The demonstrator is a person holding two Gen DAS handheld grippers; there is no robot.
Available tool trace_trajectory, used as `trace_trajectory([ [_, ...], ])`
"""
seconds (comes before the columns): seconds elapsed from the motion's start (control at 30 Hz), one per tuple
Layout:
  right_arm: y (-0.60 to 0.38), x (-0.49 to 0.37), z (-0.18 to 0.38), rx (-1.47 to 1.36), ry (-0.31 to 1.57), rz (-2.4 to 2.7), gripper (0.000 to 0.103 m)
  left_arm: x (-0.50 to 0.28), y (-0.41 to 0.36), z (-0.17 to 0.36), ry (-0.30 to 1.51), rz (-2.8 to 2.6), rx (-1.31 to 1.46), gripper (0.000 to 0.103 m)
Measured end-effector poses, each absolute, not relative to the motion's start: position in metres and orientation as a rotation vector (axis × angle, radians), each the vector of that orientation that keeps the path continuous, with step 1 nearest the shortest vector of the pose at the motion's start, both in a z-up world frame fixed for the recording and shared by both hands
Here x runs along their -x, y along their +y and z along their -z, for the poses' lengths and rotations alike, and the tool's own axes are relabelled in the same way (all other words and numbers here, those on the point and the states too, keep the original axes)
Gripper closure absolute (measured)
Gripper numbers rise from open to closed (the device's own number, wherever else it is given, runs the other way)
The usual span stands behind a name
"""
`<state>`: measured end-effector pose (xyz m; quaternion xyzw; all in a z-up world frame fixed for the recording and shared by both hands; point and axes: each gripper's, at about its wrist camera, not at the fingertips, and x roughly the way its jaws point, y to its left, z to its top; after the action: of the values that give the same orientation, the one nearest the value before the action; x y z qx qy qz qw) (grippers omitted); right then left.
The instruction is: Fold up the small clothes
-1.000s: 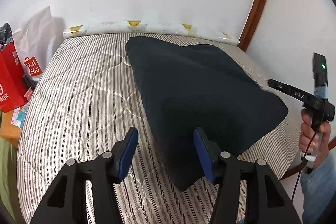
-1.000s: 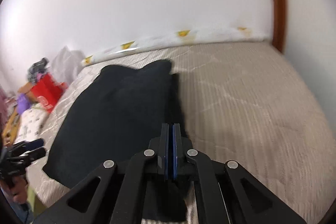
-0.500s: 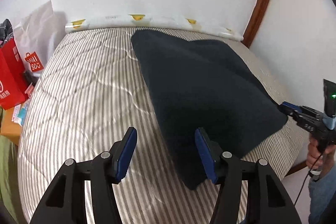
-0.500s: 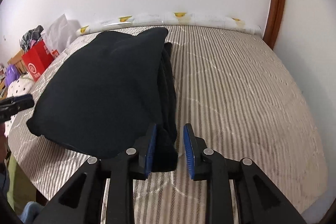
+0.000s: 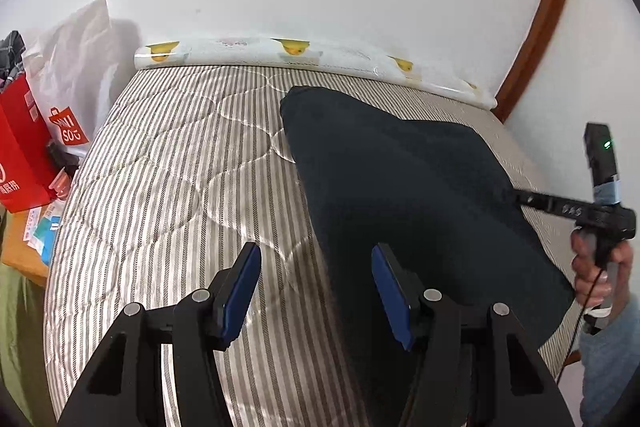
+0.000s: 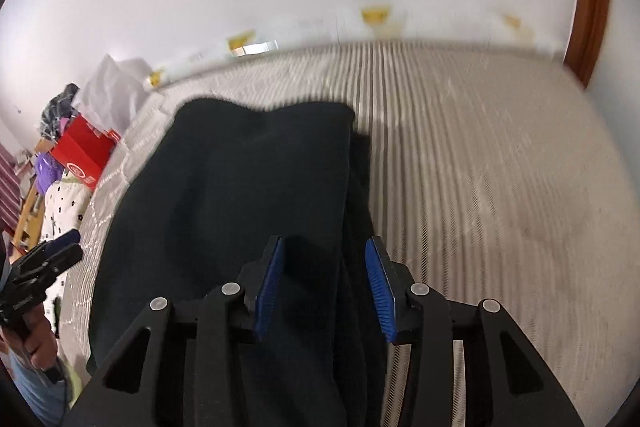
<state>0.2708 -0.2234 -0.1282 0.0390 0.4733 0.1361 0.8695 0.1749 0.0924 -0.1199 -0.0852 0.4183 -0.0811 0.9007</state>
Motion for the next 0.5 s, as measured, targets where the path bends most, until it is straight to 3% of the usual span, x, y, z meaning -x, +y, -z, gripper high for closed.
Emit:
trace_trajectory([
  [0.07, -0.224, -0.273, 0.134, -0.092, 0.984, -0.307, 0.099, -0.18, 0.093, 0.123, 0.872, 0.174, 0.182, 0.048],
  [0.2, -0.222, -0.26, 0.111, 0.011, 0.856, -0.349, 0.098, -0.189, 0.088, 0.133, 0.903, 0.179, 0.158, 0.048],
  [0.5, -0.236, -0.274, 0.129, 0.011, 0.935, -0.297, 0.095, -0.202, 0.081, 0.133, 0.9, 0.18, 0.165, 0.048],
])
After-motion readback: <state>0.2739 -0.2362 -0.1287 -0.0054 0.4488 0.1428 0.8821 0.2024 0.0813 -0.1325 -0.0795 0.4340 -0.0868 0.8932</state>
